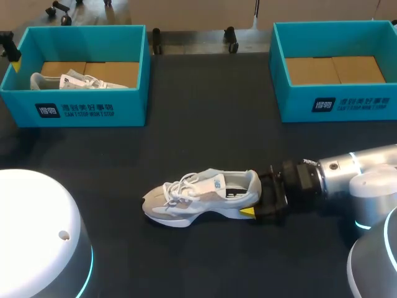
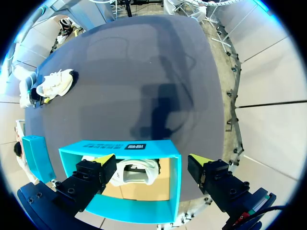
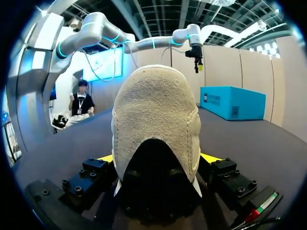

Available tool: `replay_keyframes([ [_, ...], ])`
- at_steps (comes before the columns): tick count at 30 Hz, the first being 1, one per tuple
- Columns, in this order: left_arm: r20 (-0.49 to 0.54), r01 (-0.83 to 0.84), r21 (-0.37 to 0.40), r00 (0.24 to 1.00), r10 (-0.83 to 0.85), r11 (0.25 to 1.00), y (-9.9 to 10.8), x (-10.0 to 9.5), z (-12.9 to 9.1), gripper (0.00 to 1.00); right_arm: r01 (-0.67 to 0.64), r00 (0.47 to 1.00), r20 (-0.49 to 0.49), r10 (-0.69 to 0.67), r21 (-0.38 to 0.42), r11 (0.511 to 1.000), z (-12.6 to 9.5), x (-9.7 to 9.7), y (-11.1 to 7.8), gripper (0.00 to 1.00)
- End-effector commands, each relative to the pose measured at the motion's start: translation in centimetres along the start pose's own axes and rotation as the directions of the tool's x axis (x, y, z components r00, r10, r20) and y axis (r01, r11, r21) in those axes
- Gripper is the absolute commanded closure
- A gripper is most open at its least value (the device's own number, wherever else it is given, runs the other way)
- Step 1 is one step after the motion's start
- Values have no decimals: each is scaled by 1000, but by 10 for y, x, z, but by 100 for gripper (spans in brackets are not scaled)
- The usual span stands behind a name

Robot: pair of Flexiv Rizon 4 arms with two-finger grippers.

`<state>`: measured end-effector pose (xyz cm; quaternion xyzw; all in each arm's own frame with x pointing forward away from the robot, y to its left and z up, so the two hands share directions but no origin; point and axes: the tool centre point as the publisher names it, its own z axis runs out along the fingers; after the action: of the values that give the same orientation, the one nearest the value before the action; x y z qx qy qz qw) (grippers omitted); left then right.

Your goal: Take the shoe out of the shoebox, open the shoe tongue, remove and reinsert the insole, then place the shoe into the shoebox

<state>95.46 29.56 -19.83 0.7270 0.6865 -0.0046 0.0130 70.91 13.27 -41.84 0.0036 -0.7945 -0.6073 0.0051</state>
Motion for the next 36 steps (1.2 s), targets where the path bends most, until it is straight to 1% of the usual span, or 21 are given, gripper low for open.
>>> replay_keyframes([
  [1,-1,-1,-3,1000,1,1000,-1,0,0,0,1,1000,1,-1,6,1000,4,1,2,0],
  [9,-1,-1,-3,1000,1,1000,-1,0,0,0,0,1000,5,0,16,1000,7,1,3,0],
  [14,-1,-1,-3,1000,1,1000,-1,0,0,0,0,1000,3,0,2,1000,7,1,1,0],
  [22,-1,-1,-3,1000,1,1000,-1,0,0,0,9,1000,5,-9,-3,1000,7,2,3,0],
  [23,-1,-1,-3,1000,1,1000,-1,0,0,0,11,1000,5,-11,-5,1000,8,2,3,21],
  [24,-1,-1,-3,1000,1,1000,-1,0,0,0,11,1000,5,-11,-6,1000,8,2,3,52],
  [25,-1,-1,-3,1000,1,1000,-1,0,0,0,11,1000,6,-11,-7,1000,8,2,3,72],
  [26,-1,-1,-3,1000,1,1000,-1,0,0,0,12,1000,7,-12,-9,1000,8,2,3,100],
  [36,-1,-1,-3,1000,1,1000,-1,0,0,0,19,1000,12,-19,-4,1000,10,4,4,100],
])
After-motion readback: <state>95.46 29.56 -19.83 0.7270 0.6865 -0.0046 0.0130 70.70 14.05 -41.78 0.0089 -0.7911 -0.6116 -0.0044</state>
